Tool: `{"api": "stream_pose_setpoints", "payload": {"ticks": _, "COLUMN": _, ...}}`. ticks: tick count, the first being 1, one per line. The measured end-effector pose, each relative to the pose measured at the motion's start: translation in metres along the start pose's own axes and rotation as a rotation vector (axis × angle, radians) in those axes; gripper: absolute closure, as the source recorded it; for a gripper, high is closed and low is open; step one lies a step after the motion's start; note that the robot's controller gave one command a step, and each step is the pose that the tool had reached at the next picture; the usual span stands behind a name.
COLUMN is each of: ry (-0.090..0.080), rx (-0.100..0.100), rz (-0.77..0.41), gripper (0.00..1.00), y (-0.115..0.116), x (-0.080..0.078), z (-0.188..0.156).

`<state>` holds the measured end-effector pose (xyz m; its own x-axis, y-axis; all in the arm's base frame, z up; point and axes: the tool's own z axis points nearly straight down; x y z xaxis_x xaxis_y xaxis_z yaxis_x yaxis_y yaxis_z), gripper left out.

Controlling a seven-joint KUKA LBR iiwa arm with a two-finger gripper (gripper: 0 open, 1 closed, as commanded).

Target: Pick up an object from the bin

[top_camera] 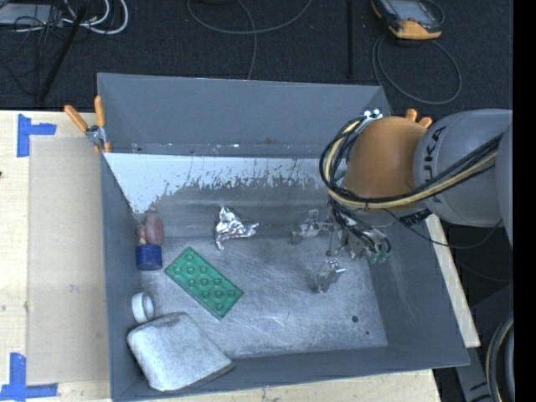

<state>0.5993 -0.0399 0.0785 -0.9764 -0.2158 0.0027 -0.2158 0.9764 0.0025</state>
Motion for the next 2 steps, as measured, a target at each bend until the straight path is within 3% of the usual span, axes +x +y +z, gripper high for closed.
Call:
{"api": "stream_pose_setpoints", "payload": {"ticks": 1, "ry": -0.008, "rx": 0.006, "rz": -0.158, "gripper": 0.0, "y": 0.049, "x": -0.002, "z": 0.005}}
{"api": "stream_pose_setpoints", "payload": {"ticks": 2, "ry": -0.009, "rx": 0.003, "rz": -0.252, "gripper": 0.0, "y": 0.132, "x": 0.018, "z": 0.006}}
